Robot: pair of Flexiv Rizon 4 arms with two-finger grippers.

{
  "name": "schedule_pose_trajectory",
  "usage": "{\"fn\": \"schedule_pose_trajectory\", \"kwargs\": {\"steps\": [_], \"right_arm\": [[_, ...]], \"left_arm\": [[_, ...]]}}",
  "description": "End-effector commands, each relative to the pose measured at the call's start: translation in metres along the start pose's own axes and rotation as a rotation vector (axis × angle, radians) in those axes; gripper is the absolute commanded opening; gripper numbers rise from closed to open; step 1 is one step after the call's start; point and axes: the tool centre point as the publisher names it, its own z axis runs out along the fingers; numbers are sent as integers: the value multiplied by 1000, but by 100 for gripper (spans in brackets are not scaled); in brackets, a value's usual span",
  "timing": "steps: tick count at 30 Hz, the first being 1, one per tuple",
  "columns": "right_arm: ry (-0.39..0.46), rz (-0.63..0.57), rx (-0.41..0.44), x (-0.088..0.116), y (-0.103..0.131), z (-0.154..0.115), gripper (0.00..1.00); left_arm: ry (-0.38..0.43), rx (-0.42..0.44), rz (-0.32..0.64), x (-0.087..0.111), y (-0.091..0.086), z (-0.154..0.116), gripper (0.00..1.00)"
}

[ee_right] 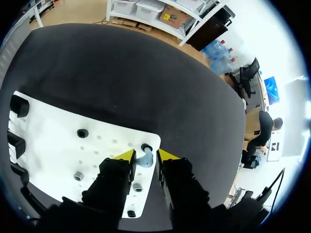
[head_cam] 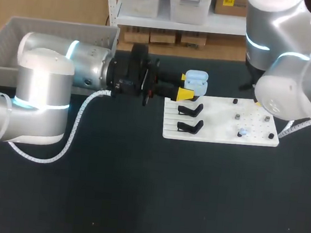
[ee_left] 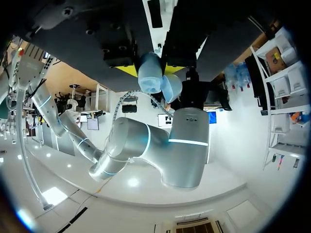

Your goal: Pick up each earbud case from the left stands, insert the matching earbuds, close the lid, and place the case in the box.

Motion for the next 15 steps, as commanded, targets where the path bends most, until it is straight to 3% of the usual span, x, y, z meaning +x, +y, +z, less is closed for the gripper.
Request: {"fn": "schedule_pose_trajectory", "kwargs": {"steps": [1, 4, 7, 15], "right_arm": [[4, 2, 2, -1, 0, 1, 22], [5, 2, 4, -1, 0, 1, 16], [5, 2, 5, -1, -1, 1, 0], [-3, -3, 3, 8, -6, -22, 0]], "left_arm": [[-3, -6, 4, 1, -2, 0, 0], [-3, -6, 4, 1, -2, 0, 0], [-3, -6, 4, 1, -2, 0, 0], [-3, -6, 4, 1, -2, 0, 0]]}}
